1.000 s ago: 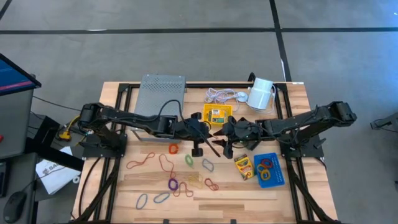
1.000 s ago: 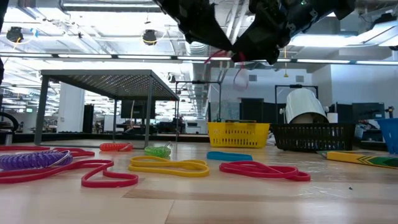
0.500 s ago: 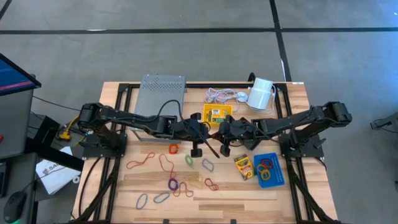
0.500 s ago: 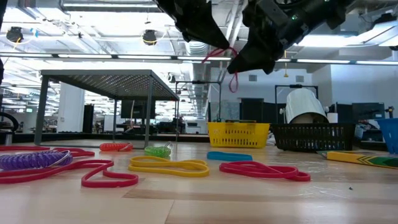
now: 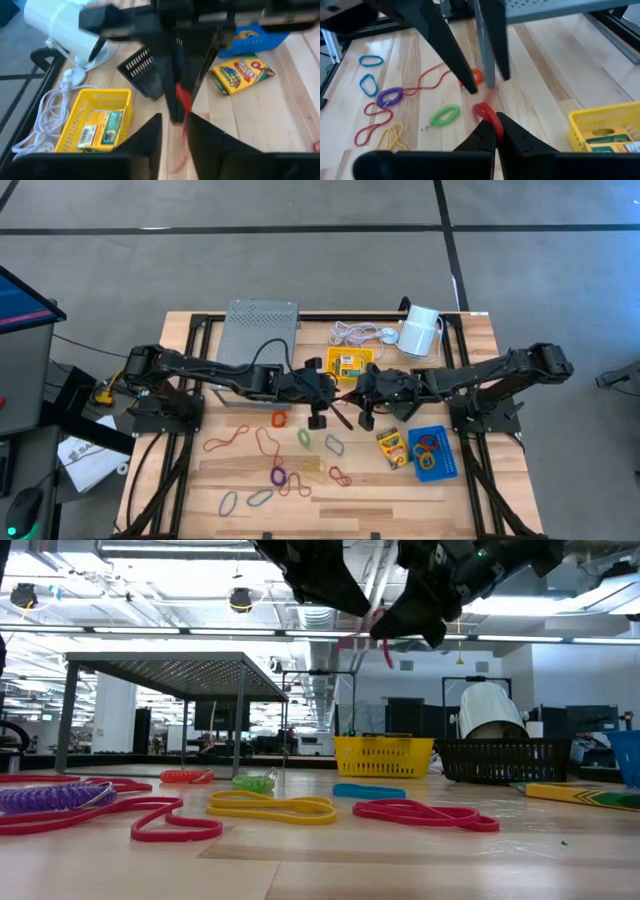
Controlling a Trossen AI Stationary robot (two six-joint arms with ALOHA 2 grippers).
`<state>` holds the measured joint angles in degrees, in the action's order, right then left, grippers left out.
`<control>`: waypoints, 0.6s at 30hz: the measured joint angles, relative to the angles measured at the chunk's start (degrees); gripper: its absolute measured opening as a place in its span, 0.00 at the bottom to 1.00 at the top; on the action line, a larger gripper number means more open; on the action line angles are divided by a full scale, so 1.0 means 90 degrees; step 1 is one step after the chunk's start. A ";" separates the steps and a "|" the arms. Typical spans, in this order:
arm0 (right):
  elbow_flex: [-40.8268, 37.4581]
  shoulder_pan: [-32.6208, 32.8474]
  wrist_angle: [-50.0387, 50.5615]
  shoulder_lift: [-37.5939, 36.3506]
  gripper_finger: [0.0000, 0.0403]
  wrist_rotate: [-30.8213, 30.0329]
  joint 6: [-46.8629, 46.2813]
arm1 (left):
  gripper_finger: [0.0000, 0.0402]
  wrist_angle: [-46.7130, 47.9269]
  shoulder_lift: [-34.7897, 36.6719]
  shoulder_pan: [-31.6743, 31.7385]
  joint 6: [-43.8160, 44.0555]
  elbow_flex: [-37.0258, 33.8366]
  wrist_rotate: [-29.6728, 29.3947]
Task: Pick & Place Office Desk Supplies
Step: Put the red rubber band into the black bin
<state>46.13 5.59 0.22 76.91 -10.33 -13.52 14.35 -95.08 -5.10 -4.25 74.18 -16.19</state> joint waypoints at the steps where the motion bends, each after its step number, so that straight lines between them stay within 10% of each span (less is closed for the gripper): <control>1: 0.0000 0.0002 0.0044 -0.0055 0.00 0.0000 0.0000 | 0.25 0.0028 0.0040 0.0000 0.0000 -0.0006 -0.0002; 18: 0.0000 -0.0227 0.3420 -0.2406 0.00 -0.0335 -0.1278 | 0.50 0.0343 0.0426 -0.0121 0.0143 -0.0047 0.1409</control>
<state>46.13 3.54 31.00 55.25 -13.34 -25.02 17.44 -91.24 -6.20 -2.96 73.75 -3.50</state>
